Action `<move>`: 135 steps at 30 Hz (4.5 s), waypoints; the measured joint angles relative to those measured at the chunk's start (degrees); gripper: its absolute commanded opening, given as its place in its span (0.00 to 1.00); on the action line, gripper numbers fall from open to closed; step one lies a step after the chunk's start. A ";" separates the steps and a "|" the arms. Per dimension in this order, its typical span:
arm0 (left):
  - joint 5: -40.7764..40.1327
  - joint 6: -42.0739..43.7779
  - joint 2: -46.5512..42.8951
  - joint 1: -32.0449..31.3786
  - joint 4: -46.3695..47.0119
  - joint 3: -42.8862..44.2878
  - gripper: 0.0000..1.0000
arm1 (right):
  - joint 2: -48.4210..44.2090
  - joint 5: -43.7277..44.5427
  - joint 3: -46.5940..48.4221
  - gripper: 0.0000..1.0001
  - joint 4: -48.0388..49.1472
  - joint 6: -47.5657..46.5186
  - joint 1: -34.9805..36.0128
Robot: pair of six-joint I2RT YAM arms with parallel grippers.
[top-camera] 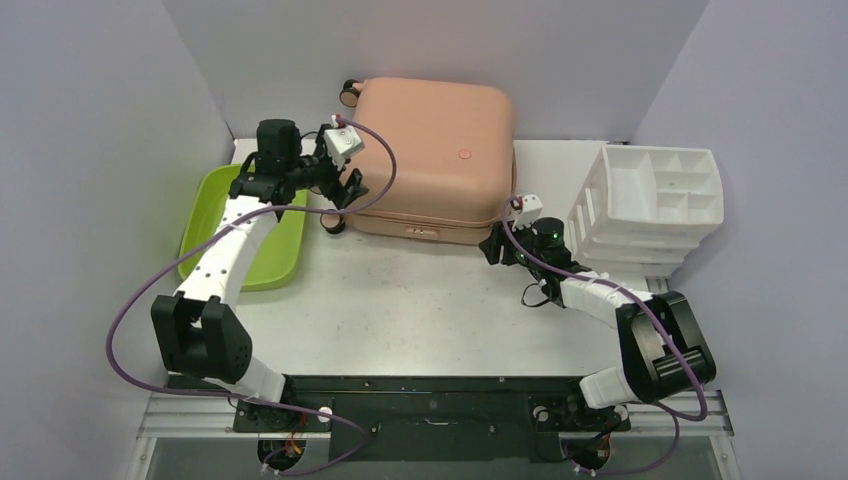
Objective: Open, take out, and arrange the luggage
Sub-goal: Pick up the zipper from the luggage, then unzip the zipper of the luggage.
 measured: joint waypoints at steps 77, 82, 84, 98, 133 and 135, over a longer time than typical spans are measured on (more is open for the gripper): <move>-17.44 -2.75 8.66 -16.52 14.14 -12.87 0.52 | 7.61 7.39 21.29 0.00 -19.15 11.06 -13.46; -16.98 -2.80 8.63 -15.98 14.80 -13.31 0.50 | 11.61 10.10 26.03 0.00 -20.11 10.08 -13.46; -17.00 -2.73 8.59 -15.96 15.19 -13.70 0.49 | 12.24 10.73 26.95 0.00 -20.79 9.75 -13.44; -18.18 -1.11 8.37 -13.92 15.56 -17.20 0.48 | 19.93 14.71 38.40 0.04 -27.61 7.06 -12.61; -14.23 2.54 1.05 -4.52 13.60 -21.35 0.74 | 33.62 11.93 52.52 0.44 -22.77 3.91 -14.21; -14.21 2.23 -0.15 -3.80 12.79 -21.35 0.80 | 31.71 11.98 49.59 0.45 -20.04 3.96 -14.64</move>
